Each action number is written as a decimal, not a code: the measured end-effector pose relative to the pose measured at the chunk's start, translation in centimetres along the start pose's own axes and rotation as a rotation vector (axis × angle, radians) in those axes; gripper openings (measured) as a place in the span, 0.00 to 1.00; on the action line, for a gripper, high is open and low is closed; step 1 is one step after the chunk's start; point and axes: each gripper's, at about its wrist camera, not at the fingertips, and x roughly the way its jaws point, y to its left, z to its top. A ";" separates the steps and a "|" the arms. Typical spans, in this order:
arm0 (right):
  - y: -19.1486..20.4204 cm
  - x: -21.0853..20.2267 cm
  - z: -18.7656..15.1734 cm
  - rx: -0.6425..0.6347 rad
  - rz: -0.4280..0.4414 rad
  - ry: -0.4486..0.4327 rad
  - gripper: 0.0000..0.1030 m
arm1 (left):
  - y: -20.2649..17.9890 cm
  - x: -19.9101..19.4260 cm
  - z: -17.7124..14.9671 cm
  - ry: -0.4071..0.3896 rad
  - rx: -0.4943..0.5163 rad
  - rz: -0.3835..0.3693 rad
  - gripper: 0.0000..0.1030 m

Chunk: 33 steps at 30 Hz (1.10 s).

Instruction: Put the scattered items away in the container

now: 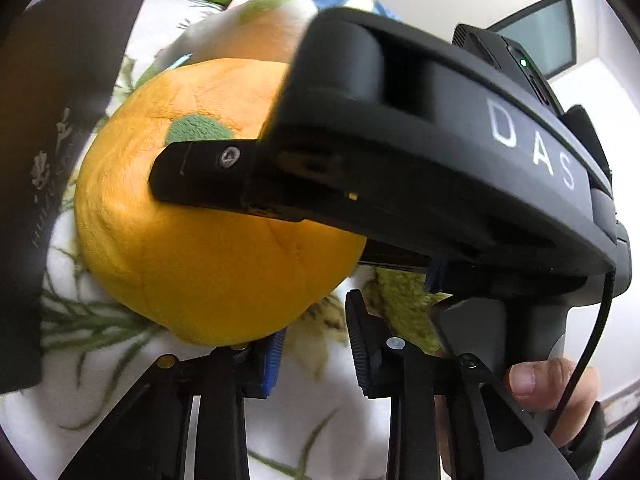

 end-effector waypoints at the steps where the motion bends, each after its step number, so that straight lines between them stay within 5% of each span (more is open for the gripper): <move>1: 0.2 -0.4 -0.1 -0.006 -0.015 -0.014 0.77 | -0.4 -0.2 0.0 -0.002 0.015 -0.008 0.27; 12: 2.6 -3.9 -1.3 -0.027 -0.064 -0.129 0.74 | -3.3 -3.1 1.8 -0.045 0.094 -0.104 0.26; 20: 8.9 -7.4 -2.5 -0.133 -0.092 -0.188 0.64 | -6.2 -8.9 5.2 -0.179 0.156 -0.156 0.26; 23: 10.8 -7.3 -2.3 -0.161 -0.085 -0.185 0.53 | -6.6 -10.9 6.7 -0.213 0.175 -0.134 0.26; 29: 11.2 -4.4 -1.5 -0.129 -0.138 -0.132 0.54 | -2.5 -7.7 6.7 -0.058 0.035 -0.079 0.26; 33: 9.3 -4.2 -2.0 -0.045 -0.149 -0.141 0.77 | -3.5 -6.9 4.2 0.050 0.009 -0.013 0.26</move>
